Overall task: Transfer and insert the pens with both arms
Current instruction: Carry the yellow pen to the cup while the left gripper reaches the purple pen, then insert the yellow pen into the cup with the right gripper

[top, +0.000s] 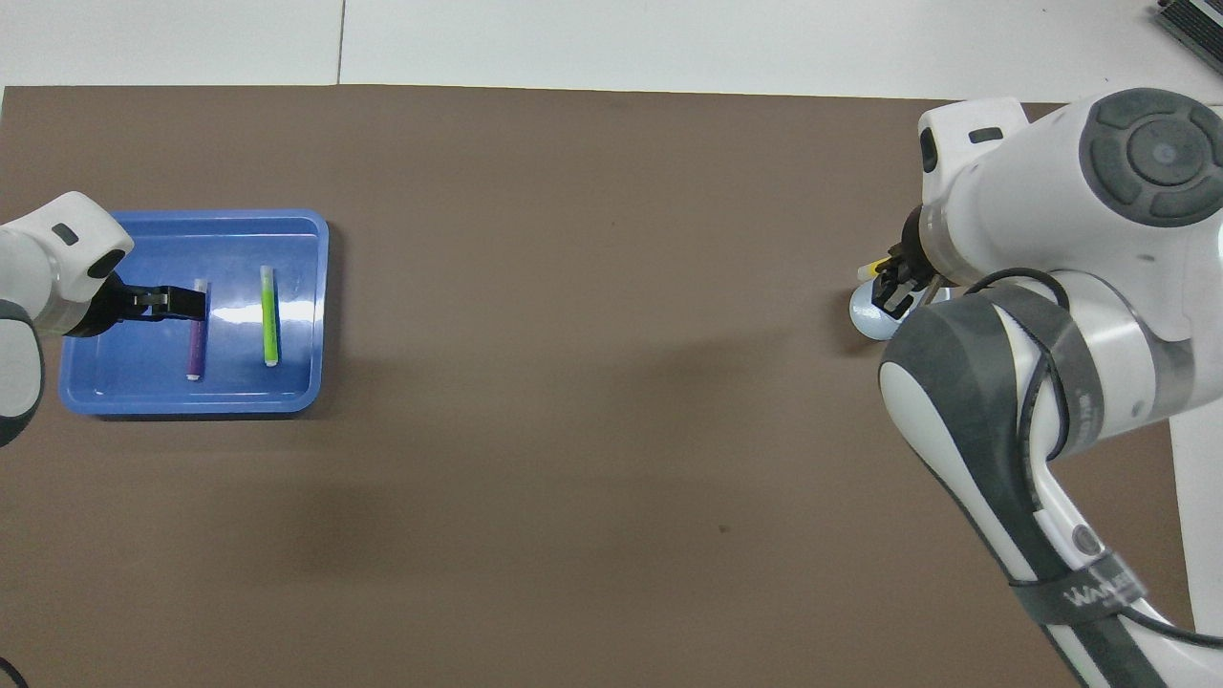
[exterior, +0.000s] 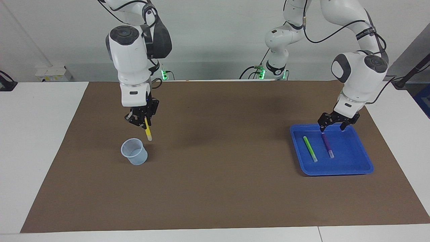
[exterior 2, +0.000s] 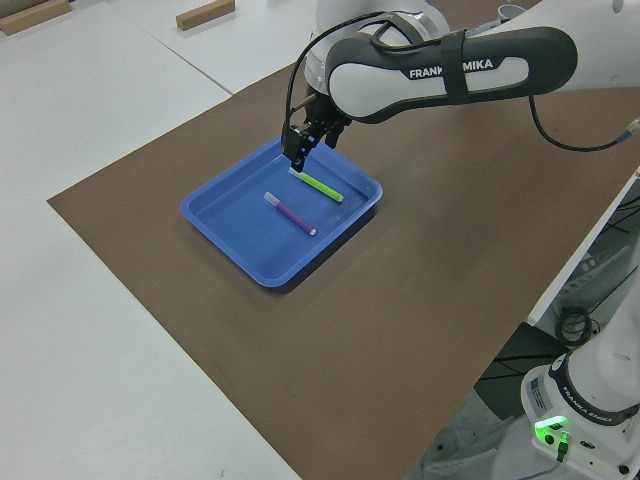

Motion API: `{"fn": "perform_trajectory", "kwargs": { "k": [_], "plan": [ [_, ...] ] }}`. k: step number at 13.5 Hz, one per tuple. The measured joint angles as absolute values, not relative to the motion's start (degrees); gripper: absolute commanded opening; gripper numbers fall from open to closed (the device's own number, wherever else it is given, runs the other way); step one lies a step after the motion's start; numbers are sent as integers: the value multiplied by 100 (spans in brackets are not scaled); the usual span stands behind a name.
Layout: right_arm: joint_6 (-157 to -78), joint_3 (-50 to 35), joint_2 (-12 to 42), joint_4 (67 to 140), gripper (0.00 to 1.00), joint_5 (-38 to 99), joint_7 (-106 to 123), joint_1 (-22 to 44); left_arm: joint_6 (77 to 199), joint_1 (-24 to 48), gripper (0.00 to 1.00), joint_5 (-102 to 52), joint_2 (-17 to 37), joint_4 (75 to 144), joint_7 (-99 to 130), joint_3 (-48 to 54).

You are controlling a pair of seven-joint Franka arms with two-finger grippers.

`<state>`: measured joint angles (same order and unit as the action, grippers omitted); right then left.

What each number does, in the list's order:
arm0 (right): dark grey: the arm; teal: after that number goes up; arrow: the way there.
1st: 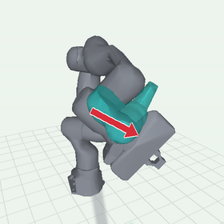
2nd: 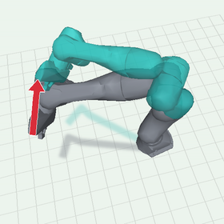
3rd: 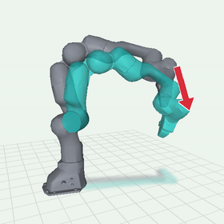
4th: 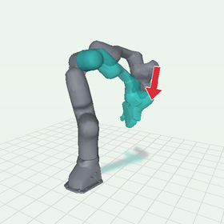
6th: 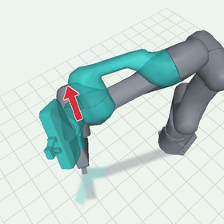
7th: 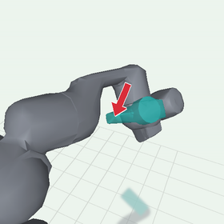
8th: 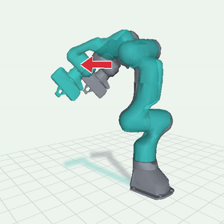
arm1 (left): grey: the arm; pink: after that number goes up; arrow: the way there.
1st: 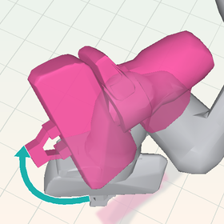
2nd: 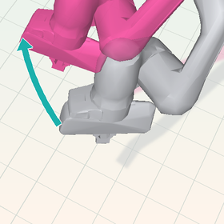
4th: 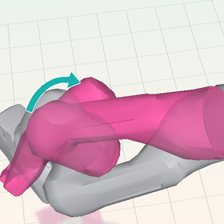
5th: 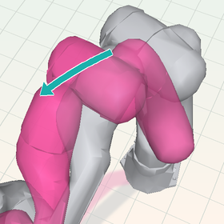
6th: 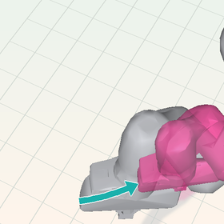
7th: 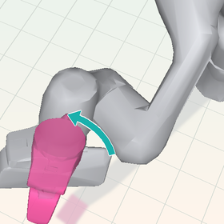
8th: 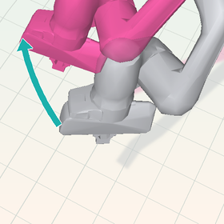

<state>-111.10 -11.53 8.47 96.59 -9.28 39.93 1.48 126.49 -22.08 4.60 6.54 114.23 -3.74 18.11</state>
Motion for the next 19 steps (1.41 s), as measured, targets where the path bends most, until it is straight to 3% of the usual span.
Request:
{"fn": "perform_trajectory", "kwargs": {
  "k": [7, 13, 14, 15, 16, 17, 19],
  "plan": [
    [-12436, -1157, 884, 10569, 0, -952, 4965, -413, 13545, -2448, 84, 563, 1686, 11122, -462, 1801],
    [-12604, -1158, 881, 10795, 0, -954, 5083, -523, 13983, -2486, 74, 943, 2036, 11131, -465, 1799],
    [-12604, -1158, 880, 10806, 17, -954, 5083, -526, 13996, -2520, 73, 945, 2046, 11150, -466, 1798],
    [-12604, -1159, 879, 10824, 46, -954, 5083, -538, 13999, -2544, 73, 946, 2060, 11167, -467, 1796],
    [-12605, -1159, 879, 10851, 82, -954, 5083, -551, 13999, -2565, 73, 947, 2067, 11192, -470, 1797],
    [-12626, -1159, 877, 10908, 100, -954, 5083, -563, 13999, -2583, 71, 948, 2073, 11227, -473, 1801],
    [-12766, -1159, 878, 11037, 100, -954, 5083, -586, 13995, -2589, 68, 949, 2078, 11294, -478, 1803]
  ]
}}
